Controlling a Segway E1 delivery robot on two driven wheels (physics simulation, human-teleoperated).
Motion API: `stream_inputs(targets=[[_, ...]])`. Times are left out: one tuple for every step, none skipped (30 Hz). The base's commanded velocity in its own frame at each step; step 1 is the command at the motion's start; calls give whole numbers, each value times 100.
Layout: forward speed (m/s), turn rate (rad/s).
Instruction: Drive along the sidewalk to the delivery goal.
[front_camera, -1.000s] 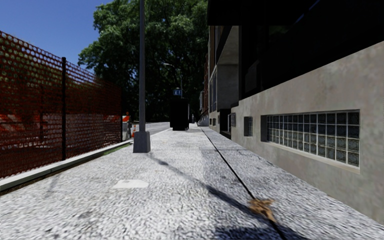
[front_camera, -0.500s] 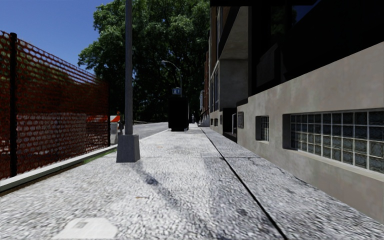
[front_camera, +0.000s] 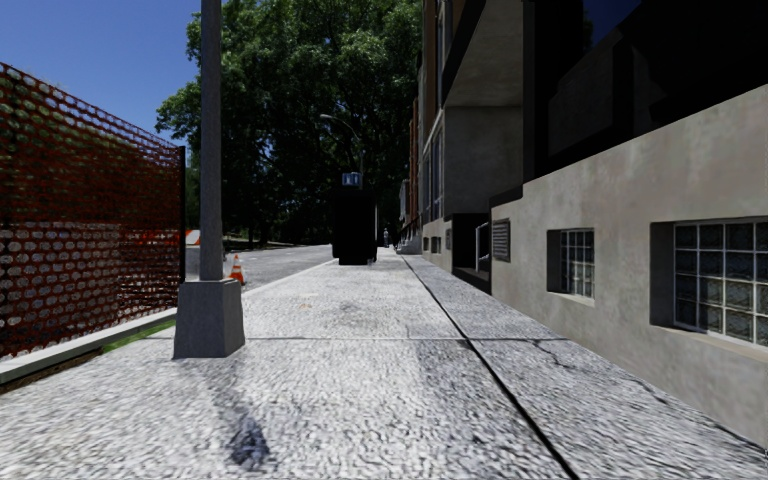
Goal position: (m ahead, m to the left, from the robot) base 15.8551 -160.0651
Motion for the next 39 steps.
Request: stream_inputs(targets=[[200,0],[200,0],[200,0],[200,0],[200,0],[200,0],[200,0],[200,0],[200,0],[200,0],[200,0],[200,0],[200,0],[200,0],[200,0],[200,0],[200,0],[200,0],[200,0],[200,0],[200,0],[200,0],[200,0],[200,0],[200,0],[200,0],[200,0],[200,0],[200,0],[200,0],[200,0],[200,0],[200,0],[200,0],[200,0],[200,0],[200,0],[200,0],[200,0]])
